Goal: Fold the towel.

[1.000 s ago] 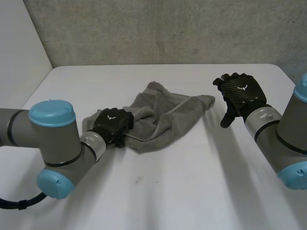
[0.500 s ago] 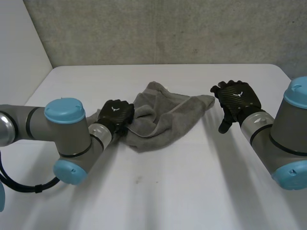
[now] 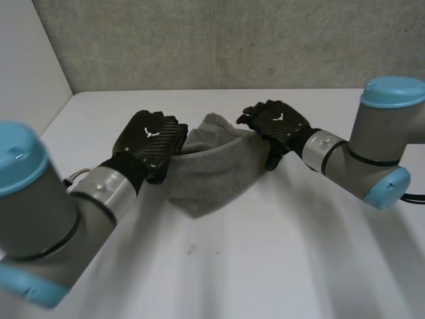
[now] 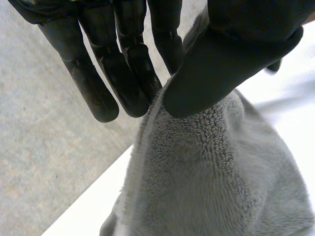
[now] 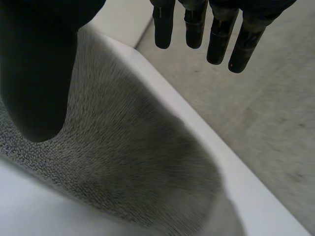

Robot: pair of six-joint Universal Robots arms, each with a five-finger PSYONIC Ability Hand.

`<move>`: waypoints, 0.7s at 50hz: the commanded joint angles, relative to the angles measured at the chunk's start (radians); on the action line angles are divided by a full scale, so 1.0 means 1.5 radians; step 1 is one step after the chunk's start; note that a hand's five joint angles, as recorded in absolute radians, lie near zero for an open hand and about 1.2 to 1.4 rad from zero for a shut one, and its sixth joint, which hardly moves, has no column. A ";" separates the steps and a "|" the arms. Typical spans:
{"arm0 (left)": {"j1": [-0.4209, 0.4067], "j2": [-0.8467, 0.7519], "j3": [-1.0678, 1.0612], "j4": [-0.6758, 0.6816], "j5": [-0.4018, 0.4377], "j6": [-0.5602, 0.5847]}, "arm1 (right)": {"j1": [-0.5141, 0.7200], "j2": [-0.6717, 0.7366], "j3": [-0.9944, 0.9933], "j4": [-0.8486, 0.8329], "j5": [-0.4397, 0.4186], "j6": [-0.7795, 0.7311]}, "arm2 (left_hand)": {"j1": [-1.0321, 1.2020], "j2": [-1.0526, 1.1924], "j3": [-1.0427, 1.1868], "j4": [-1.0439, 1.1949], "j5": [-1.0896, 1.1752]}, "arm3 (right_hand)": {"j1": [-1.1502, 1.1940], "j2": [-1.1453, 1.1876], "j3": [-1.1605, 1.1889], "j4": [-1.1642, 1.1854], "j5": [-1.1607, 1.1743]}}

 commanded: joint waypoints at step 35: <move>0.033 -0.116 -0.034 0.032 0.006 0.010 | 0.025 -0.237 0.277 0.120 0.119 -0.070 | 0.145 0.120 0.121 0.121 0.131 | 0.801 0.787 0.789 0.779 0.780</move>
